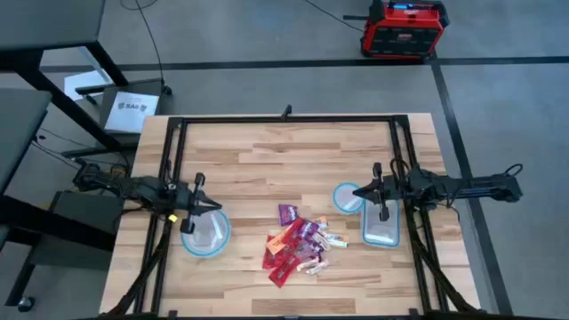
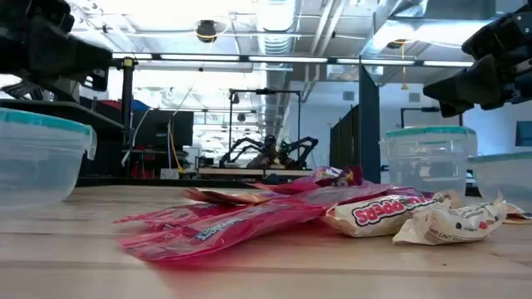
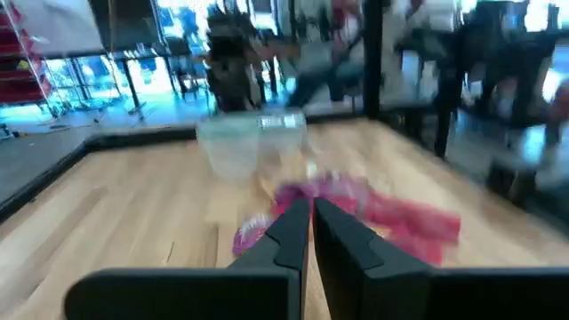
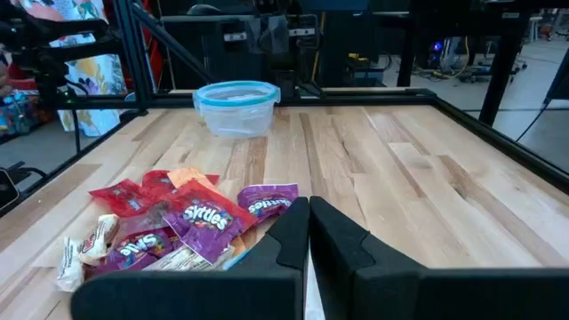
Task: Sort candy
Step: Open the small circular transparent bin
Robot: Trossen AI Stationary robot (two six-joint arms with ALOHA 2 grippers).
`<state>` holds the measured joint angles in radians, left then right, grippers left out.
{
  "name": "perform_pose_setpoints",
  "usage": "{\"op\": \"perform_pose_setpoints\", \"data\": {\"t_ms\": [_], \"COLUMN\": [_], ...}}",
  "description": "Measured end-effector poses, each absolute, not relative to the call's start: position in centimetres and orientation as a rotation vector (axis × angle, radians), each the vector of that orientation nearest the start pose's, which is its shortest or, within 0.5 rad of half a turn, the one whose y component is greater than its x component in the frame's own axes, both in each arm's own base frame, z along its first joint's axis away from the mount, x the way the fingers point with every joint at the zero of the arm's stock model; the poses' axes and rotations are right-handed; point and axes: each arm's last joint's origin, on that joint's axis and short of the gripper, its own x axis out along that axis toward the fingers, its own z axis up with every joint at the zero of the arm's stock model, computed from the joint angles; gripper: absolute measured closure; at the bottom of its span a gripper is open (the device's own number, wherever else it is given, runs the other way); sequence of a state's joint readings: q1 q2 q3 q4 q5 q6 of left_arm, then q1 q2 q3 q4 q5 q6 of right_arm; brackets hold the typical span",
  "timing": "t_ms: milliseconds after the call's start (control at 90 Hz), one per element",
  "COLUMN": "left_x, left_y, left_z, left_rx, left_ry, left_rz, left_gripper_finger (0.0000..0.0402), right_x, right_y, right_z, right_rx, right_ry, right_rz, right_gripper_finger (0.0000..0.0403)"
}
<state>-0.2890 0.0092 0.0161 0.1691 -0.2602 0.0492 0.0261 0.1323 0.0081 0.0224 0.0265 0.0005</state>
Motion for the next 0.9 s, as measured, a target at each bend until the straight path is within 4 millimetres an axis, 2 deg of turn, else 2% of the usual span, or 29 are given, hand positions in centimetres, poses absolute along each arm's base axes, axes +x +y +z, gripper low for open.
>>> {"op": "perform_pose_setpoints", "data": {"t_ms": [78, 156, 256, 433, 511, 633, 744, 900], "left_x": [9.4, 9.9, 11.8, 18.6, 22.1, 27.9, 32.8, 37.5], "left_y": [-1.5, -1.3, -1.1, -0.5, 0.1, 1.1, 1.9, 2.2], "left_z": [19.5, 21.6, 24.2, 27.1, 28.0, 28.2, 28.0, 26.6], "left_rx": [-0.041, -0.023, 0.016, 0.071, 0.093, 0.086, 0.075, 0.084], "left_ry": [-0.17, -0.174, -0.119, 0.08, 0.137, 0.205, 0.199, 0.204], "left_rz": [0.085, 0.139, 0.194, 0.253, 0.217, 0.095, -0.007, -0.094], "left_gripper_finger": [0.0398, 0.04, 0.04, 0.0401, 0.0401, 0.0401, 0.0401, 0.0402], "right_x": [10.5, 10.5, 10.5, 10.5, 10.5, 10.5, 10.5, 10.5], "right_y": [0.2, 0.2, 0.2, 0.2, 0.2, 0.2, 0.2, 0.2], "right_z": [15.8, 15.8, 15.8, 15.8, 15.8, 15.8, 15.8, 15.9], "right_rx": [-0.002, -0.002, -0.002, -0.002, -0.002, -0.002, -0.002, -0.002], "right_ry": [0.101, 0.101, 0.102, 0.101, 0.1, 0.1, 0.099, 0.092], "right_rz": [0.0, -0.001, -0.001, -0.001, -0.001, -0.001, -0.001, -0.002], "right_gripper_finger": [0.0403, 0.0403, 0.0403, 0.0403, 0.0403, 0.0403, 0.0403, 0.0403]}}
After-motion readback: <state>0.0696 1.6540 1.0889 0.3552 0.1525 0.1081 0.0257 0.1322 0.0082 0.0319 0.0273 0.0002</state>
